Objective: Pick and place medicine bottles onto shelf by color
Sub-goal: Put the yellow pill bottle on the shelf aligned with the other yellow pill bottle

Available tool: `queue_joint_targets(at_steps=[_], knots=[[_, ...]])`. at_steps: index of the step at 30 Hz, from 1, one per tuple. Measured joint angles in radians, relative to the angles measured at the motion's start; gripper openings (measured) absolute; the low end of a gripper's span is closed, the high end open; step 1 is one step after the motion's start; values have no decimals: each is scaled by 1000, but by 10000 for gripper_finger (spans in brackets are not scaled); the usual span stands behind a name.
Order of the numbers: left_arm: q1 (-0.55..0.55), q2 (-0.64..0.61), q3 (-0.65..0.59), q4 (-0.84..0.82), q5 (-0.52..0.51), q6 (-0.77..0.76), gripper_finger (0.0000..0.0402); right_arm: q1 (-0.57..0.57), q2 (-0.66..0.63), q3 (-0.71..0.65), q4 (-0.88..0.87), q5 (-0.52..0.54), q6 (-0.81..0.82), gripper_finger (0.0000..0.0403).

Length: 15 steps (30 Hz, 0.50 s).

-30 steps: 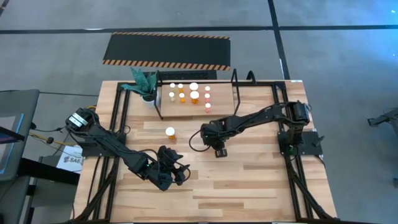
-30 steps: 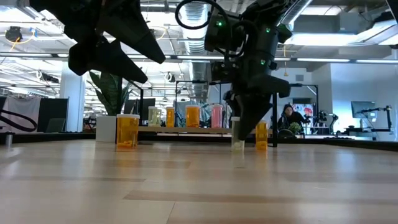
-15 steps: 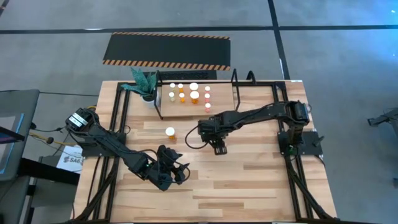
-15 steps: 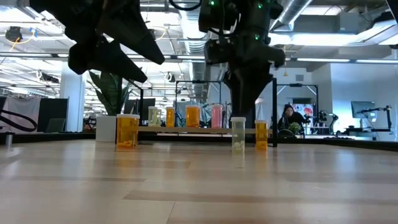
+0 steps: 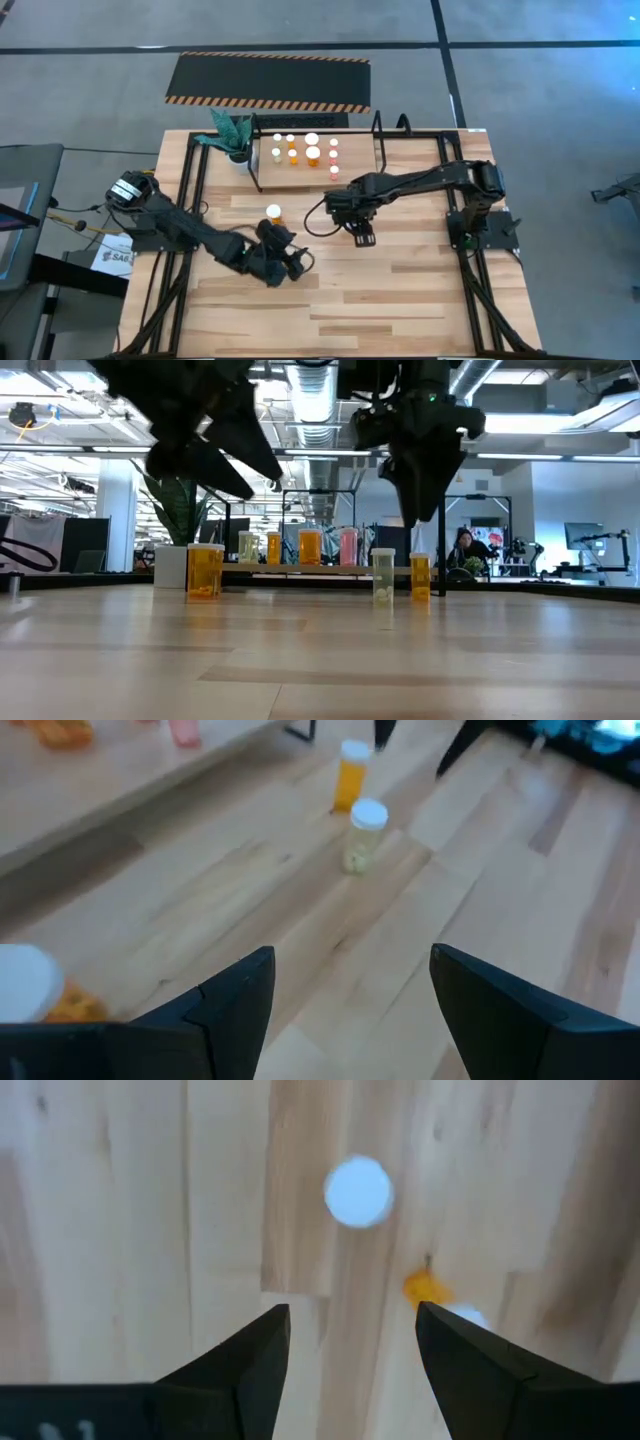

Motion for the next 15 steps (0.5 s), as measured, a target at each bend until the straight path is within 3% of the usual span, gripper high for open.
queue_joint_targets(at_steps=[5,10,15], knots=[[112,-10,27,-5,160,156,254,2,-63,-23,-28,4,43,240],[200,-13,71,1,233,337,254,11,-172,-95,-57,3,96,240],[238,-14,83,60,264,556,254,32,-288,-213,27,3,217,240]])
